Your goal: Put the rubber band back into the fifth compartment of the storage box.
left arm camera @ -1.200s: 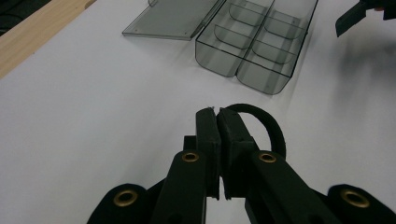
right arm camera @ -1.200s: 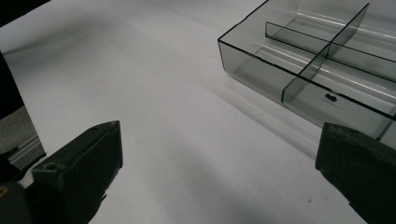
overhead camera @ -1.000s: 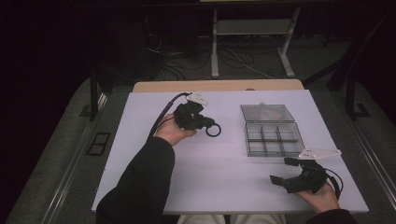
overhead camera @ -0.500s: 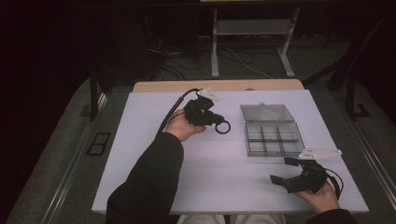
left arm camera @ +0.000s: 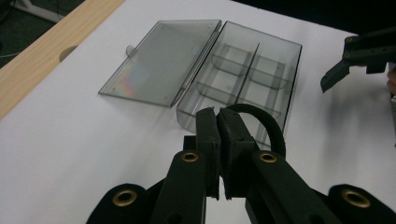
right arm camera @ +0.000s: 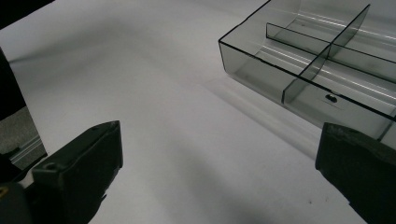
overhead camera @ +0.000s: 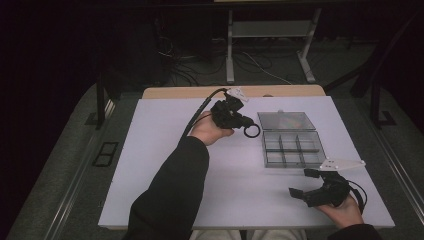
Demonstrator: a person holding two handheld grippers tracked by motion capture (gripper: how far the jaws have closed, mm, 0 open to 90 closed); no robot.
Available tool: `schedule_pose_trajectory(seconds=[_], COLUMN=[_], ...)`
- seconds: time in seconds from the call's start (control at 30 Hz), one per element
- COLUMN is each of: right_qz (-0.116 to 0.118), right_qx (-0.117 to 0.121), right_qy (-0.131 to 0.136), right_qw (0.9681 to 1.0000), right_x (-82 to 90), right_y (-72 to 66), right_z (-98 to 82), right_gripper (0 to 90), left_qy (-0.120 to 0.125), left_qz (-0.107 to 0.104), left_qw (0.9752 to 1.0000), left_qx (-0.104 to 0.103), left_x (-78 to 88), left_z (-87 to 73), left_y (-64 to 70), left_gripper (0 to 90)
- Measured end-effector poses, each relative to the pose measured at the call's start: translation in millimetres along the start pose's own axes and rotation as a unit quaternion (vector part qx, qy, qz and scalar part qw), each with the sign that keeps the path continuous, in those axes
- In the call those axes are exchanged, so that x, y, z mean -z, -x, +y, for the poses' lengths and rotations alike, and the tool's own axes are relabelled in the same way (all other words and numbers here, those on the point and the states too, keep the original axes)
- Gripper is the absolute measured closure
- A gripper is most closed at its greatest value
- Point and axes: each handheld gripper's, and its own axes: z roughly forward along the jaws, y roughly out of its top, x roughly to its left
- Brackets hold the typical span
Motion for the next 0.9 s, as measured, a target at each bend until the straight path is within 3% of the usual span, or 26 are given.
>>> schedule_pose_trajectory(seconds=[0.2,0.8,0.87,0.9], right_qz=[0.001,0.002,0.002,0.003], right_qx=[0.001,0.0,-0.001,0.001], right_qy=[0.0,-0.004,-0.004,-0.003], right_qw=[1.0,1.0,1.0,1.0], right_x=[0.3,0.0,0.0,-0.2], right_y=[0.0,0.0,-0.1,0.1], right_z=[0.0,-1.2,-1.2,-1.2], right_gripper=[0.5,0.5,0.5,0.5], left_qy=[0.001,0.005,0.004,0.005], left_qz=[-0.007,-0.007,-0.007,-0.009], left_qw=[0.9999,0.9997,0.9998,0.9996], left_qx=[-0.008,0.022,0.018,0.026], left_x=[-16.0,-60.2,-64.0,-66.2], left_z=[9.1,15.1,15.2,15.1], left_y=[2.2,-0.8,-1.8,-1.1], left_gripper=[86.4,86.4,86.4,86.4])
